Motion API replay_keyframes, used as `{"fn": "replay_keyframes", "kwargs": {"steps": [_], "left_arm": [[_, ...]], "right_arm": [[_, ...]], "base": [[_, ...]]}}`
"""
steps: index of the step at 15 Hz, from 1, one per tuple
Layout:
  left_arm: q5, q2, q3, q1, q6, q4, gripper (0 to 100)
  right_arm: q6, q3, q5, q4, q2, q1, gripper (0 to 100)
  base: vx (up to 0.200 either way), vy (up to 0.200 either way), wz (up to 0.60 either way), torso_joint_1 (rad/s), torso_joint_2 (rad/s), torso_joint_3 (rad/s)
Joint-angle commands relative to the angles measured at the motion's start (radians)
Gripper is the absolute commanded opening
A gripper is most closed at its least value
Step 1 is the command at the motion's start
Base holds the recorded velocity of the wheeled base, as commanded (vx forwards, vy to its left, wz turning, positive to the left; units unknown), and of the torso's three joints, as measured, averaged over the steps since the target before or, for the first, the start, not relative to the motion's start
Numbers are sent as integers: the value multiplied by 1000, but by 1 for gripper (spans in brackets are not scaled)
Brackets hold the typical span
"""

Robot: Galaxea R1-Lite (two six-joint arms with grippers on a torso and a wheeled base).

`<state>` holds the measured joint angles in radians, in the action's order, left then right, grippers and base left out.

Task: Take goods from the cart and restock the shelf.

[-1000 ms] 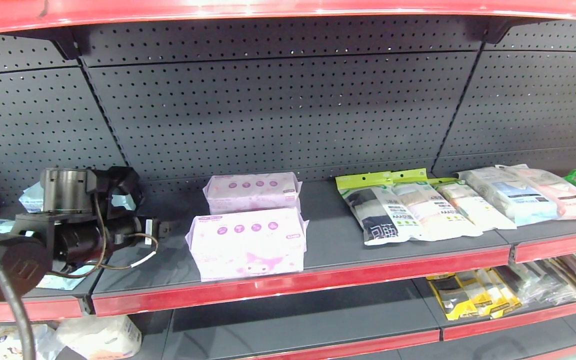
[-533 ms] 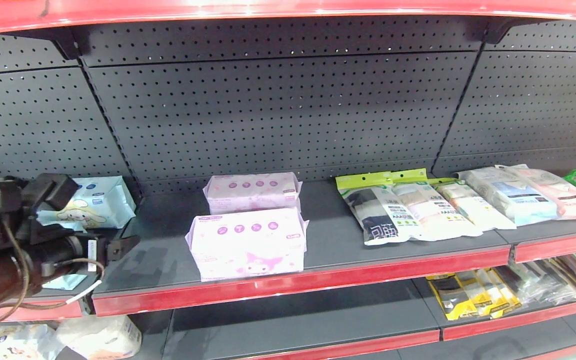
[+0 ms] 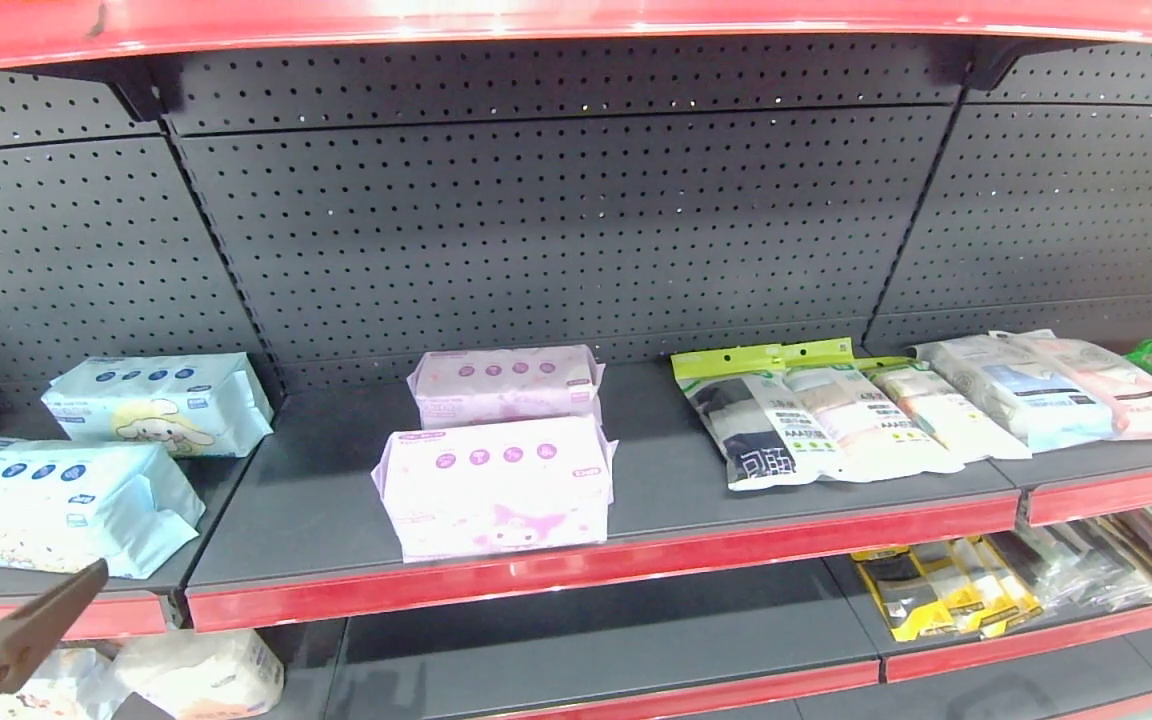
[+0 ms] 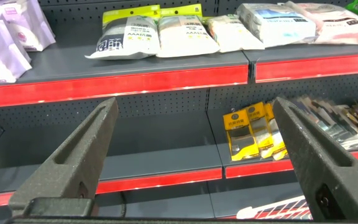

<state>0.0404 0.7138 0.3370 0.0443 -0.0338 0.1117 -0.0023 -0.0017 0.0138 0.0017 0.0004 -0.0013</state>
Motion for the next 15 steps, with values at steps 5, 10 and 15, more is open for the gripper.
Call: {"fn": "replay_keyframes", "kwargs": {"steps": [5,10,15], "left_arm": [[1,-278,-72,6,-11,-18,100],[16,-468,-105,-3,-132,-158,100],[36,-636,-107,-12,-155,-323,100]], "right_arm": [[-1,0,0,0,0,0,100],[-1,0,-2,0,0,0,100],[-2,0,-2,0,0,0,100]], "base": [[0,0,0,0,0,0],[0,0,0,0,0,0],[0,0,0,0,0,0]]}}
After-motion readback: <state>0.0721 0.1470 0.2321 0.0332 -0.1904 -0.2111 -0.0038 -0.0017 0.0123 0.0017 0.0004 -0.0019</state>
